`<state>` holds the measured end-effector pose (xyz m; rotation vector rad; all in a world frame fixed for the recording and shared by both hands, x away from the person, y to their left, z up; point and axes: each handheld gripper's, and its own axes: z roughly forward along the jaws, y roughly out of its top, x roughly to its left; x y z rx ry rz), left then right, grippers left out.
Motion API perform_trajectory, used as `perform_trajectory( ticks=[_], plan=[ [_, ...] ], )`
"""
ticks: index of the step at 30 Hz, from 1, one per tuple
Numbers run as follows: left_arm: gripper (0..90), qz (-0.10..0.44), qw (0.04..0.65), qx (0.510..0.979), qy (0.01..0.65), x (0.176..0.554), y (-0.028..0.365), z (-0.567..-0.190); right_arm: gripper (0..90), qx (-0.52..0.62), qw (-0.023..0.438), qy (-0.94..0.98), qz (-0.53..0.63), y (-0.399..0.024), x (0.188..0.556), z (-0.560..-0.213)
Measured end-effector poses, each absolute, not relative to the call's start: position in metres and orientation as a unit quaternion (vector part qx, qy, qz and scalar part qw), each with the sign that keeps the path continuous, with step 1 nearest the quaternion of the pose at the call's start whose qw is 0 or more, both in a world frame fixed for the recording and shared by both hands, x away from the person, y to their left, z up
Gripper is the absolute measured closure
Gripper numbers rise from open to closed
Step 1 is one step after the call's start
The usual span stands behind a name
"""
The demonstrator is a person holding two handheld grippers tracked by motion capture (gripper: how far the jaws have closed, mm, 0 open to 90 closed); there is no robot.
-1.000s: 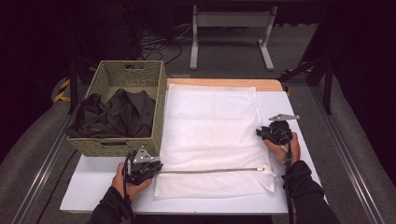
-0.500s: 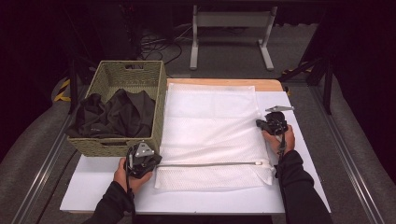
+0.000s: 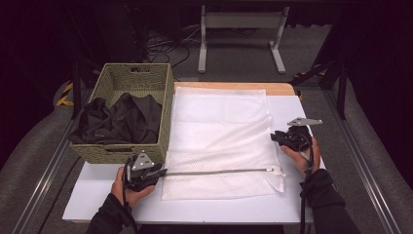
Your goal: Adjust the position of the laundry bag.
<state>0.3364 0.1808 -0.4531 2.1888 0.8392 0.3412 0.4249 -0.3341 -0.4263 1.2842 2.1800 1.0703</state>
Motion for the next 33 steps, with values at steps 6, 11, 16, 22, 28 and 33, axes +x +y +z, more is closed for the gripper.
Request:
perform_trajectory(
  ticks=[6, 11, 16, 22, 28, 33],
  plan=[
    [55.6, 0.105, 0.368, 0.872, 0.306, 0.319, 0.176, -0.458, 65.4, 0.442, 0.183, 0.804, 0.353, -0.343, 0.376, -0.434],
    [65.0, 0.108, 0.35, 0.889, 0.275, 0.316, 0.173, -0.46, 60.9, 0.429, 0.173, 0.814, 0.35, -0.34, 0.354, -0.437],
    [77.9, 0.102, 0.345, 0.895, 0.264, 0.32, 0.174, -0.459, 56.8, 0.412, 0.153, 0.834, 0.334, -0.329, 0.337, -0.445],
    [89.7, 0.088, 0.35, 0.894, 0.264, 0.323, 0.179, -0.459, 71.6, 0.417, 0.174, 0.83, 0.327, -0.329, 0.322, -0.447],
    [89.5, 0.088, 0.353, 0.891, 0.273, 0.325, 0.185, -0.459, 79.8, 0.434, 0.169, 0.815, 0.345, -0.334, 0.31, -0.448],
    [60.8, 0.102, 0.367, 0.873, 0.305, 0.326, 0.183, -0.46, 65.5, 0.446, 0.172, 0.798, 0.367, -0.336, 0.309, -0.448]
  ],
)
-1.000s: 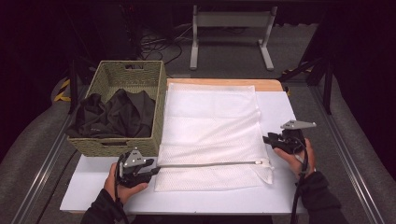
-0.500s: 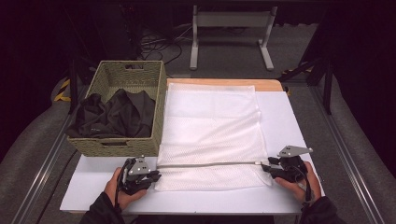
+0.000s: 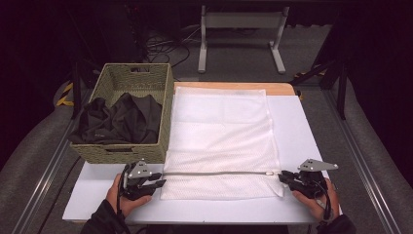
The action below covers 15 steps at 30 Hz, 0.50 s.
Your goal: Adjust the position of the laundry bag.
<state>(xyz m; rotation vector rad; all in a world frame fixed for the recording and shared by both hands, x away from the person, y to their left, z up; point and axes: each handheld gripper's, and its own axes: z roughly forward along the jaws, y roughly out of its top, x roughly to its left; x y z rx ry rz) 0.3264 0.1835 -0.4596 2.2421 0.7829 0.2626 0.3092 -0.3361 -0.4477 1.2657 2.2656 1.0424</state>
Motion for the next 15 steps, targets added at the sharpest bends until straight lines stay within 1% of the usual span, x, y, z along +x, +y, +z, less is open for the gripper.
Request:
perform_trajectory(
  ticks=[2, 3, 4, 7, 9, 11, 12, 13, 15],
  plan=[
    [51.0, 0.106, 0.366, 0.871, 0.31, 0.326, 0.182, -0.461, 65.1, 0.451, 0.17, 0.794, 0.371, -0.336, 0.31, -0.448],
    [46.8, 0.111, 0.363, 0.867, 0.321, 0.327, 0.18, -0.463, 56.2, 0.453, 0.171, 0.793, 0.37, -0.335, 0.314, -0.451],
    [45.6, 0.11, 0.365, 0.866, 0.324, 0.328, 0.18, -0.464, 53.7, 0.461, 0.172, 0.79, 0.365, -0.334, 0.315, -0.452],
    [42.4, 0.115, 0.364, 0.864, 0.327, 0.327, 0.177, -0.466, 53.0, 0.462, 0.165, 0.787, 0.375, -0.335, 0.317, -0.454],
    [41.9, 0.119, 0.363, 0.865, 0.325, 0.327, 0.175, -0.466, 53.0, 0.458, 0.168, 0.788, 0.375, -0.335, 0.318, -0.455],
    [42.2, 0.12, 0.364, 0.864, 0.328, 0.327, 0.174, -0.466, 54.3, 0.457, 0.168, 0.789, 0.374, -0.335, 0.317, -0.455],
    [43.2, 0.122, 0.363, 0.863, 0.328, 0.327, 0.172, -0.466, 60.7, 0.448, 0.166, 0.793, 0.377, -0.334, 0.316, -0.455],
    [44.4, 0.122, 0.362, 0.865, 0.325, 0.327, 0.171, -0.466, 62.9, 0.446, 0.164, 0.794, 0.378, -0.333, 0.315, -0.456],
    [51.0, 0.119, 0.363, 0.868, 0.318, 0.326, 0.17, -0.465, 68.3, 0.44, 0.17, 0.799, 0.372, -0.331, 0.314, -0.456]
  ],
)
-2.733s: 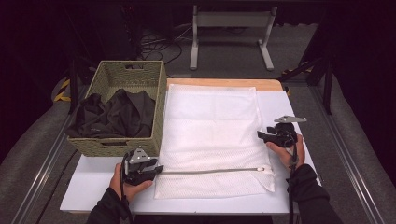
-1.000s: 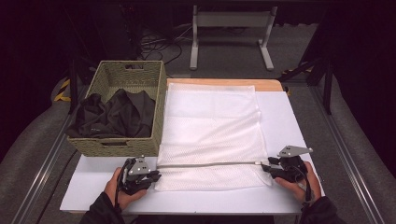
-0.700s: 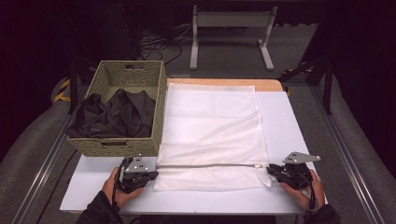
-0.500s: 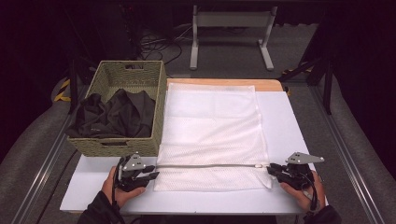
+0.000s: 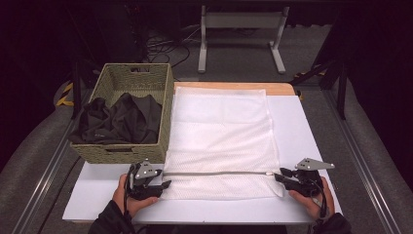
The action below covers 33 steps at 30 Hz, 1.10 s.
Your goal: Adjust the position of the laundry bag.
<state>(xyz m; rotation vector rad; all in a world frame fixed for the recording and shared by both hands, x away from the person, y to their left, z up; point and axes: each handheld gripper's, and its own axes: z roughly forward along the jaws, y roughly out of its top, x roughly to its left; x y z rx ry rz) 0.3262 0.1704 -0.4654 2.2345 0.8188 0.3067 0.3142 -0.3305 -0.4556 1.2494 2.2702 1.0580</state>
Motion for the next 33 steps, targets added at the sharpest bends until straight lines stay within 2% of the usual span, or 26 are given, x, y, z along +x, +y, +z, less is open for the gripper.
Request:
perform_trajectory(
  ticks=[1, 2, 3, 4, 8, 13, 19, 21, 25, 27, 33],
  plan=[
    [55.1, 0.119, 0.363, 0.868, 0.318, 0.326, 0.17, -0.465, 68.3, 0.44, 0.17, 0.799, 0.372, -0.331, 0.314, -0.456],
    [61.1, 0.122, 0.362, 0.868, 0.319, 0.326, 0.17, -0.465, 74.8, 0.443, 0.162, 0.798, 0.376, -0.33, 0.314, -0.456],
    [67.0, 0.122, 0.362, 0.868, 0.319, 0.326, 0.17, -0.465, 74.8, 0.443, 0.162, 0.798, 0.376, -0.33, 0.314, -0.456],
    [72.2, 0.114, 0.363, 0.867, 0.321, 0.328, 0.171, -0.464, 80.4, 0.445, 0.154, 0.795, 0.382, -0.332, 0.314, -0.456],
    [83.1, 0.1, 0.37, 0.867, 0.319, 0.331, 0.174, -0.464, 83.9, 0.455, 0.127, 0.79, 0.391, -0.334, 0.314, -0.456],
    [85.4, 0.1, 0.372, 0.866, 0.319, 0.335, 0.175, -0.464, 84.1, 0.461, 0.111, 0.784, 0.401, -0.337, 0.315, -0.455],
    [84.7, 0.107, 0.378, 0.862, 0.319, 0.34, 0.178, -0.465, 84.4, 0.443, 0.116, 0.787, 0.413, -0.336, 0.31, -0.446],
    [80.8, 0.116, 0.377, 0.863, 0.316, 0.339, 0.179, -0.465, 84.4, 0.441, 0.117, 0.789, 0.411, -0.335, 0.31, -0.445],
    [65.5, 0.112, 0.393, 0.861, 0.301, 0.335, 0.18, -0.464, 84.4, 0.44, 0.121, 0.791, 0.408, -0.334, 0.309, -0.445],
    [61.7, 0.118, 0.402, 0.861, 0.289, 0.332, 0.18, -0.462, 84.4, 0.439, 0.123, 0.791, 0.409, -0.334, 0.309, -0.444],
    [34.8, 0.124, 0.434, 0.848, 0.279, 0.323, 0.18, -0.454, 84.2, 0.43, 0.134, 0.796, 0.405, -0.331, 0.308, -0.442]
  ],
)
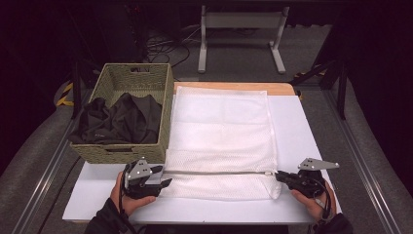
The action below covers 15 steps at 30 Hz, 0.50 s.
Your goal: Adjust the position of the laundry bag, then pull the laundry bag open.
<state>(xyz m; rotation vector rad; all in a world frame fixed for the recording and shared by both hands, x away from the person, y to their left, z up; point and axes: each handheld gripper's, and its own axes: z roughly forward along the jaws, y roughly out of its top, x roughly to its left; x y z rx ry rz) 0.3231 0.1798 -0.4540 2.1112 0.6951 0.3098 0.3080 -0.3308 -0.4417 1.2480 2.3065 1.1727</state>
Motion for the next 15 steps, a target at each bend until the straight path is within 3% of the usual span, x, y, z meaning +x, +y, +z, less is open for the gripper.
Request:
perform_trajectory(
  ticks=[5, 15],
  plan=[
    [24.8, 0.132, 0.446, 0.844, 0.269, 0.32, 0.177, -0.45, 84.0, 0.43, 0.136, 0.793, 0.409, -0.332, 0.308, -0.44],
    [29.1, 0.111, 0.452, 0.855, 0.23, 0.32, 0.15, -0.437, 83.7, 0.421, 0.154, 0.8, 0.397, -0.327, 0.306, -0.44]
  ],
)
